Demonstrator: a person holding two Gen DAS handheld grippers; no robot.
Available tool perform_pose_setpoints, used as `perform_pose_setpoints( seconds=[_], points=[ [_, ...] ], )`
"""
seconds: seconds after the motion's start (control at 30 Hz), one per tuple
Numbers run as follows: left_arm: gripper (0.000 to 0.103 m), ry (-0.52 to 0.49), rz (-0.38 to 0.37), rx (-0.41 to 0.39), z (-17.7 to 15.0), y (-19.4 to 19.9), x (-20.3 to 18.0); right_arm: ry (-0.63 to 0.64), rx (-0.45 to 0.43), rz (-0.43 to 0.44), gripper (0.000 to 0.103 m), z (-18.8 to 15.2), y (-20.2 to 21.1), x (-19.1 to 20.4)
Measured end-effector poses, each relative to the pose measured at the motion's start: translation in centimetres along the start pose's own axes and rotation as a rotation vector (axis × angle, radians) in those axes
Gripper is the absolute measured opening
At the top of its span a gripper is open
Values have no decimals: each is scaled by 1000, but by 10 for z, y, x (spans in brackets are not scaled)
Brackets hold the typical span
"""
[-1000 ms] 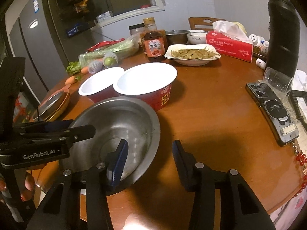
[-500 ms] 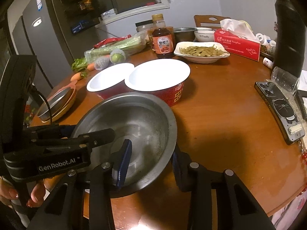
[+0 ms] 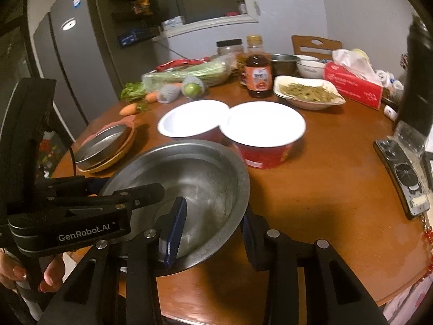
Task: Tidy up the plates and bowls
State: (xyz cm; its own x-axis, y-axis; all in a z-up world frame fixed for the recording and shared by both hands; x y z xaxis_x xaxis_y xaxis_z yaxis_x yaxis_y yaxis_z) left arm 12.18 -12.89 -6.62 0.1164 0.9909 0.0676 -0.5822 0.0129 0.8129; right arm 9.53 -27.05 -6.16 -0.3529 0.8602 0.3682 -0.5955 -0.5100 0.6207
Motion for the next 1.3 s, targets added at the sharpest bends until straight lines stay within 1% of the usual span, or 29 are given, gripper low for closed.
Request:
perform_pose_setpoints(
  seconds=[0.2, 0.43, 0.63, 0.73, 1.0, 1.3],
  points=[
    [50, 29, 9, -7, -7, 7, 21, 37, 17, 13, 40, 0, -8, 25],
    [50, 47, -6, -5, -13, 4, 30, 49, 36, 3, 40, -4, -14, 37],
    [50, 60, -9, 3, -16, -2, 32, 50, 50, -13, 40, -7, -20, 37],
    [50, 54, 4, 6, -17, -5, 31, 48, 51, -10, 40, -8, -22, 36],
    [50, 25, 10, 24, -19, -12, 21, 34, 57, -25, 40, -12, -25, 27],
    [50, 21, 18, 26, -20, -17, 21, 14, 71, -4, 42, -18, -33, 21]
  ],
)
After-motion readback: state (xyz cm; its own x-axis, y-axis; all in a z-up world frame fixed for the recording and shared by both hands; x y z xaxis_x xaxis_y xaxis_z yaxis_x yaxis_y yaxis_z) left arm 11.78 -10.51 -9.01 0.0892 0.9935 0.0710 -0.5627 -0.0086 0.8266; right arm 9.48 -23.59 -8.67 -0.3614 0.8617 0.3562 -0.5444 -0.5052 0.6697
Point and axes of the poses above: each gripper's, at about its wrist camera, not at the fingertips, and y roughly against the way its jaws point, x to its left, z to its top, the point moved 6 cm from there along -y, roughly the way its jaws point, and after that the axes turned 15 degrees about z, right-handed, at the moved point
